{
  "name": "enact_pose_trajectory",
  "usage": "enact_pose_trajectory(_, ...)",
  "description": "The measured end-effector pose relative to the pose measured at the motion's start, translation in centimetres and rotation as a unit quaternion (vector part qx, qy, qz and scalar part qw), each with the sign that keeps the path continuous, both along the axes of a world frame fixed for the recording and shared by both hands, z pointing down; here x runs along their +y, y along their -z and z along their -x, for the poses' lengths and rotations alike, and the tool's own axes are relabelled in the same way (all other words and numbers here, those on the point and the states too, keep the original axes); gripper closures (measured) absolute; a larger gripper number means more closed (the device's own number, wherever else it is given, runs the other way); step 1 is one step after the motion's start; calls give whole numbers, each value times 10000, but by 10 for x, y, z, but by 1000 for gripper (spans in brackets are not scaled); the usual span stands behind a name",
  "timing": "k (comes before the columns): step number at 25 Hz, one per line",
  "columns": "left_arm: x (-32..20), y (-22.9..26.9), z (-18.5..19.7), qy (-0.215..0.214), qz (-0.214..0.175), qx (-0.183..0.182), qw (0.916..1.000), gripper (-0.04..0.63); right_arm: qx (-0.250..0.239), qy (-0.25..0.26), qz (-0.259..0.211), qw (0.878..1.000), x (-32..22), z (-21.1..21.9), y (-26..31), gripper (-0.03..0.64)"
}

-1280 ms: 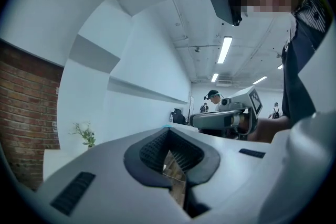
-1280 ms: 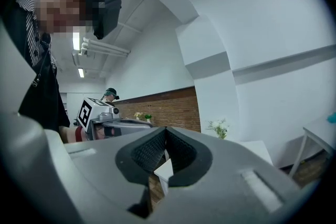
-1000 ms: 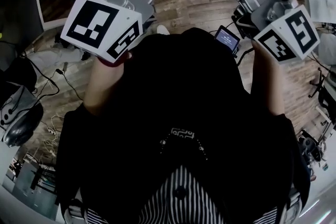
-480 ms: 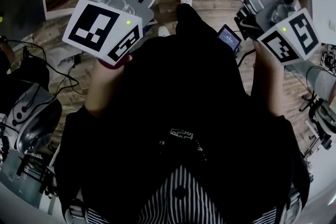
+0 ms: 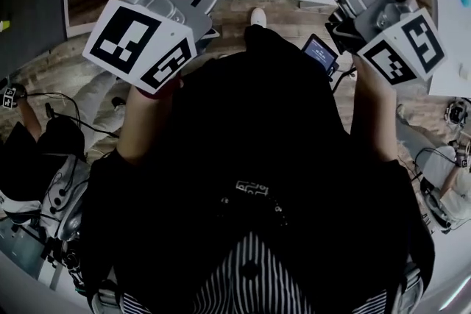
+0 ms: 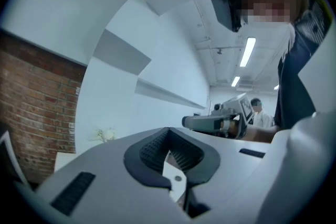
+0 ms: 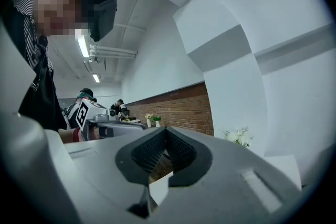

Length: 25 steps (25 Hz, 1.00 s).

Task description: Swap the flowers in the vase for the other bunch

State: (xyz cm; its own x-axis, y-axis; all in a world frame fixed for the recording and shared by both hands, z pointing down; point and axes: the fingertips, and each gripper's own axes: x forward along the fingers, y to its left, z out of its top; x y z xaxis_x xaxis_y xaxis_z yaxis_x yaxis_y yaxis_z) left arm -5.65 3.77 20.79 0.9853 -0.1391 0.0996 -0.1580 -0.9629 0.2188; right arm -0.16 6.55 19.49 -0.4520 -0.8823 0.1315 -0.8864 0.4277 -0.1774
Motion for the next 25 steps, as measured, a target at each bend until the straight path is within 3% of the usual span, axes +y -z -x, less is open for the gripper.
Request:
enact_pose_trajectory(5,1,17,-48,134,-88,-65,9999,589,-137,267,-28,9995,-5,-47,9,618)
enact_pose_trajectory(10,-17,14,-72,359,-46,-261,9990,589,-282,471,22,9985,-21,-74,4,618)
enact_pose_trajectory(18,-36,8,-129,266,119,-387,9988,589,-467,654,175,9966,-48,-119,-12,618)
enact_pose_trajectory(25,-45,-6,-137,367,94,-538,9978,589,-543,725,204,9957,-57,-133,-30,618)
